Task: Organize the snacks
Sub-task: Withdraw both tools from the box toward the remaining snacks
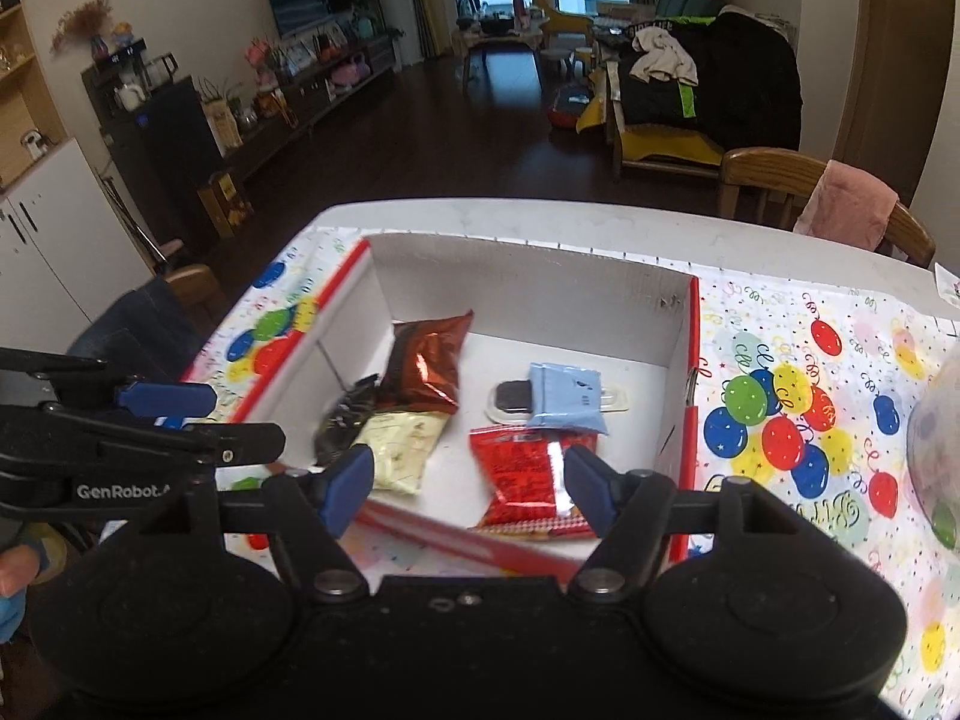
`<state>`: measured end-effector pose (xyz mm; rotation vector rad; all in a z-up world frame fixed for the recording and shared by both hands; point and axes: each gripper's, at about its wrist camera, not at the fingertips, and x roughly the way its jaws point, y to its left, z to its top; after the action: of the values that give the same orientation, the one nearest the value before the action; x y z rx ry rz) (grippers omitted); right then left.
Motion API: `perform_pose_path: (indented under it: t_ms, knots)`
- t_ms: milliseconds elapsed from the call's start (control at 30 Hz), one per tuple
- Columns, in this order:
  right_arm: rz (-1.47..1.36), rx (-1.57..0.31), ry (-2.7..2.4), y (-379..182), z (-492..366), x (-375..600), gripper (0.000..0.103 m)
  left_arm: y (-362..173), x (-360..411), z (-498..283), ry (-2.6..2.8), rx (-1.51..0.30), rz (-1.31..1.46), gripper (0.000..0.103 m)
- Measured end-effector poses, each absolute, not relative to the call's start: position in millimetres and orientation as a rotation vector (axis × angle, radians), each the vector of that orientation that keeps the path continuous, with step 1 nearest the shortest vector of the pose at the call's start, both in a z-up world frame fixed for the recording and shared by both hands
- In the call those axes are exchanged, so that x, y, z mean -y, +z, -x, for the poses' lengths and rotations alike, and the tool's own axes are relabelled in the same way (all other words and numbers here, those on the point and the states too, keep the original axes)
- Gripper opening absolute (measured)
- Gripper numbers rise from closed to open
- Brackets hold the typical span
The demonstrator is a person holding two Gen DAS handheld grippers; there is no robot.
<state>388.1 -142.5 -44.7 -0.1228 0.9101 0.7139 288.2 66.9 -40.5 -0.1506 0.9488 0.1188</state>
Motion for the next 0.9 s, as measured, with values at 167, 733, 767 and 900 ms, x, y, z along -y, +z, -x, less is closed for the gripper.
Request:
perform_pose_path:
  t_ms: [167,733,767,900]
  knots:
    - [0.104,-0.872,0.724,-32.8,-359.8,148.3,0.080,-27.6,-72.6,-259.1,0.099,-0.909,0.164,0.064]
    - [0.105,-0.832,0.696,-47.4,-273.3,167.2,0.094,-26.7,-97.8,-165.0,0.093,-0.856,0.159,0.077]
    - [0.108,-0.834,0.684,-51.3,-269.6,168.3,0.101,-29.0,-99.2,-158.8,0.095,-0.852,0.159,0.077]
    - [0.139,-0.835,0.646,-75.6,-249.1,175.8,0.103,-39.5,-102.4,-134.0,0.090,-0.843,0.155,0.083]
